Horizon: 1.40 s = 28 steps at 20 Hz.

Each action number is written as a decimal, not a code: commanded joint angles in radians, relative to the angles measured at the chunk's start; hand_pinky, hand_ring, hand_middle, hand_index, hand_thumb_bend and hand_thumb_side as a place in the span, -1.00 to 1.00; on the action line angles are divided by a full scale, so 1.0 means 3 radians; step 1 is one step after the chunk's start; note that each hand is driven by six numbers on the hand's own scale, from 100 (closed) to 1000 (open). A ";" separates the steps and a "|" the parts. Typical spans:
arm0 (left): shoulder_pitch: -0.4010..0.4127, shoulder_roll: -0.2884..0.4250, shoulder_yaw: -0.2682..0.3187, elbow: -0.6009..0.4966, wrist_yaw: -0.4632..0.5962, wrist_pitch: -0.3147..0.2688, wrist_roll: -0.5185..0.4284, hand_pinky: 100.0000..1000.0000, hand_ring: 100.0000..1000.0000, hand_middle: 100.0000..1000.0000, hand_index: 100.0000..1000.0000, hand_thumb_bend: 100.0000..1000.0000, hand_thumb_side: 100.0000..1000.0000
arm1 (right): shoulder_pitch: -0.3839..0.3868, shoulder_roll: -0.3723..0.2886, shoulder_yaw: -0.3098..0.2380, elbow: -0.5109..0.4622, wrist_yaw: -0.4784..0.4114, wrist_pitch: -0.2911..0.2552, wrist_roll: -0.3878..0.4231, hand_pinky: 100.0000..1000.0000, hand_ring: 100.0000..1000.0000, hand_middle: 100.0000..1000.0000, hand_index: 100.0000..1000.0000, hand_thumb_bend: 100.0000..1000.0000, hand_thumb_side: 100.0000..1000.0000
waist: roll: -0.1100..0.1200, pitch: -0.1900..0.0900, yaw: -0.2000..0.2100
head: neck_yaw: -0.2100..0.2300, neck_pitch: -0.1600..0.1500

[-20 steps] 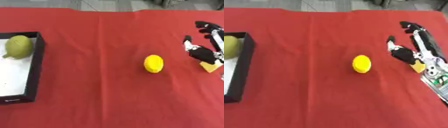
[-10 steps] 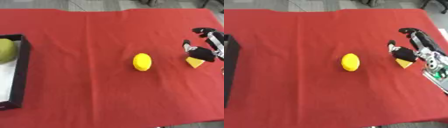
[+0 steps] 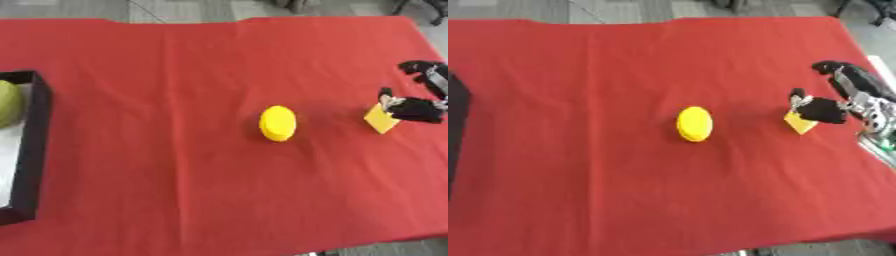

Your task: Pick up the objects with one hand, pass them to the other hand, and then place them into the box on the other side of the table.

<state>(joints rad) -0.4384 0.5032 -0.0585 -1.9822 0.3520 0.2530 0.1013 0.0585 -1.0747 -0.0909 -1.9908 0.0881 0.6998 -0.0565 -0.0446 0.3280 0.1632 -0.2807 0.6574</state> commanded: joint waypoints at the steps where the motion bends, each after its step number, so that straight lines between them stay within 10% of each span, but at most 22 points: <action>1: -0.0018 0.0064 0.0019 -0.0059 -0.0024 -0.0008 0.0011 0.59 0.40 0.44 0.41 -1.00 0.57 | 0.0005 -0.0166 -0.0077 -0.0031 0.0023 0.0067 0.0146 0.74 0.80 0.76 0.84 -1.00 -0.31 | 0.0007 -0.0042 -0.0005 | 0.0007 -0.0026; 14: -0.0001 0.0058 0.0012 -0.0059 -0.0055 0.0055 0.0013 0.59 0.40 0.42 0.40 -1.00 0.58 | -0.0001 -0.0222 -0.0129 -0.0021 -0.0084 0.0285 0.0776 0.78 0.80 0.74 0.83 -0.75 -0.57 | 0.0013 -0.0016 0.0001 | 0.0038 -0.0068; 28: 0.0020 0.0049 -0.0002 -0.0059 -0.0093 0.0101 -0.0003 0.59 0.39 0.41 0.39 -1.00 0.60 | -0.0036 -0.0236 -0.0139 0.0151 0.0116 0.0469 0.0698 0.80 0.78 0.72 0.85 -0.53 -0.65 | 0.0009 0.0003 0.0004 | 0.0013 -0.0066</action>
<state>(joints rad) -0.4283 0.5032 -0.0636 -1.9822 0.3274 0.2806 0.1005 0.0523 -1.1048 -0.1213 -1.9465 0.1126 0.8363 0.1534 -0.0435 0.3436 0.1651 -0.2742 0.6476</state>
